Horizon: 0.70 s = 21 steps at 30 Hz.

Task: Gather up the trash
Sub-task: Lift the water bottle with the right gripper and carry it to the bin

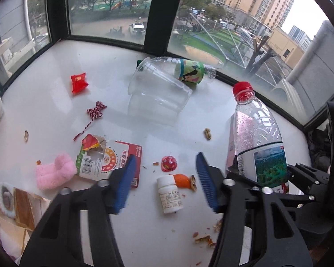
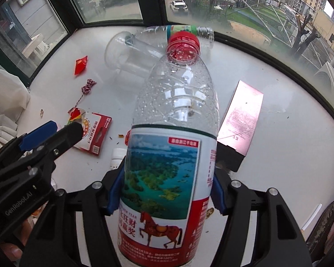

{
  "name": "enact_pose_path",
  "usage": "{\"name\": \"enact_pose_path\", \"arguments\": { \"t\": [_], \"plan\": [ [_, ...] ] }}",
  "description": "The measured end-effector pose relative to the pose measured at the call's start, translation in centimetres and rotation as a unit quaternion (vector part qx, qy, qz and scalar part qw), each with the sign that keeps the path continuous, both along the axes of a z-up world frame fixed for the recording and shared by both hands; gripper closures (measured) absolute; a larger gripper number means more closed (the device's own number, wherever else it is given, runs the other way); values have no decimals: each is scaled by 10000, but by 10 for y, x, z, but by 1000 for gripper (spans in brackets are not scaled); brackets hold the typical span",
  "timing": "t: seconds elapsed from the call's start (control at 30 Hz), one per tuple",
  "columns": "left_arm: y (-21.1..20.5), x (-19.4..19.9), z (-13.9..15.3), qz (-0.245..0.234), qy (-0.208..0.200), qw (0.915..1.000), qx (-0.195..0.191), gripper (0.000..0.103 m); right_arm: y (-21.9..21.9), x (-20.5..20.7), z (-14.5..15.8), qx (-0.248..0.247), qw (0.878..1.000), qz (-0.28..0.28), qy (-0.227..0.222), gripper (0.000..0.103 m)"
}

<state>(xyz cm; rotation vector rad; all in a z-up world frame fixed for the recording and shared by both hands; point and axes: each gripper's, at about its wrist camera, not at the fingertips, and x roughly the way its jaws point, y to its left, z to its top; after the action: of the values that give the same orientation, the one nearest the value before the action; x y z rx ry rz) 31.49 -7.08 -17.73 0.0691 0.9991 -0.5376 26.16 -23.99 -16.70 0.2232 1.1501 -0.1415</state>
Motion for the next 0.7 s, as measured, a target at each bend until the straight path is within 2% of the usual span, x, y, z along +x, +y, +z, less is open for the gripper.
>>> {"name": "enact_pose_path", "arguments": {
  "t": [0.03, 0.07, 0.13, 0.47, 0.7],
  "plan": [
    [1, -8, 4, -68, -32, 10000, 12, 97, 4, -4, 6, -17, 10000, 14, -68, 42],
    [1, -16, 7, -118, 22, 9999, 6, 102, 6, -9, 13, -1, 9999, 32, -158, 42],
    [4, -29, 11, -203, 180, 9995, -160, 103, 13, -18, 25, -26, 9994, 100, -326, 42],
    [29, -86, 53, -237, -200, 9991, -292, 103, 40, -60, 65, -91, 9961, 335, -813, 42],
    [40, -117, 71, -176, -369, 9985, -365, 103, 45, -94, 86, -131, 9933, 453, -1054, 42]
  ]
}}
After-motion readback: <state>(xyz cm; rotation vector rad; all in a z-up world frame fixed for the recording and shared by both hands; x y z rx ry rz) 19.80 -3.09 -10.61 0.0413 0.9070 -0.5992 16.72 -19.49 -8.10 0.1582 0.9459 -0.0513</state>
